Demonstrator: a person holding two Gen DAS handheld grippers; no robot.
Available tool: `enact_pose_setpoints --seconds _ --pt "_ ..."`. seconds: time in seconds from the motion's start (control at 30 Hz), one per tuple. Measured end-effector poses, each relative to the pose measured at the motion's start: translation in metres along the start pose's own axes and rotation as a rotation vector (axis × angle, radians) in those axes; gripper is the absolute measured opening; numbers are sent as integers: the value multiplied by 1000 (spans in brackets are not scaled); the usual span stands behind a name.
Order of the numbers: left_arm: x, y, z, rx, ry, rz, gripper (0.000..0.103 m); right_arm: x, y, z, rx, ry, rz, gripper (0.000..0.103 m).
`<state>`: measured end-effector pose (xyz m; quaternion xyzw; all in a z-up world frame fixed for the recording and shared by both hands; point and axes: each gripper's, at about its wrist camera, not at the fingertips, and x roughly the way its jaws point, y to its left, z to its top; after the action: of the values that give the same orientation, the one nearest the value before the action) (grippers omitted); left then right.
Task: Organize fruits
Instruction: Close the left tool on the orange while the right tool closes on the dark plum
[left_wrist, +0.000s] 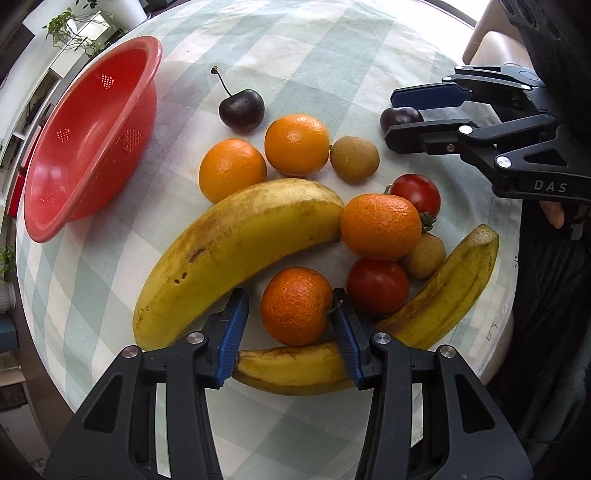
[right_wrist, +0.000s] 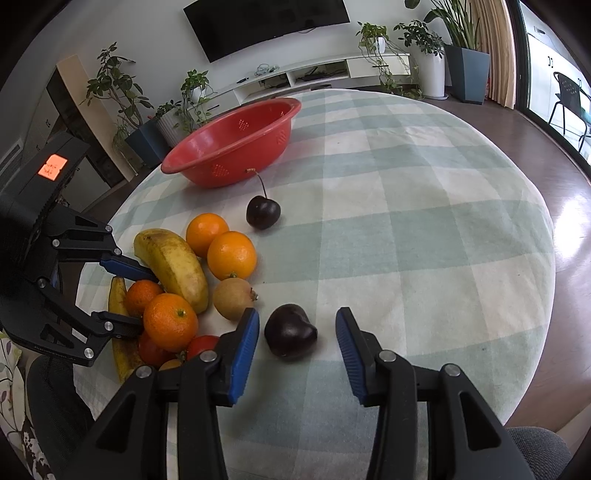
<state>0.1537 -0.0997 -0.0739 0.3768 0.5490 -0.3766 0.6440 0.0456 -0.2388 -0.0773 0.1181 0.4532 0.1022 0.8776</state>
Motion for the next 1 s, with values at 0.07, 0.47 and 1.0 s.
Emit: enact_pose_setpoints --seconds 0.07,0.47,1.0 --pt "-1 0 -3 -21 -21 -1 39 0 1 0 3 1 2 47" --pt "-15 10 -33 -126 -132 24 33 -3 -1 1 16 -9 -11 59" --pt "-37 13 -69 -239 -281 -24 33 4 13 -3 -73 8 -81 44"
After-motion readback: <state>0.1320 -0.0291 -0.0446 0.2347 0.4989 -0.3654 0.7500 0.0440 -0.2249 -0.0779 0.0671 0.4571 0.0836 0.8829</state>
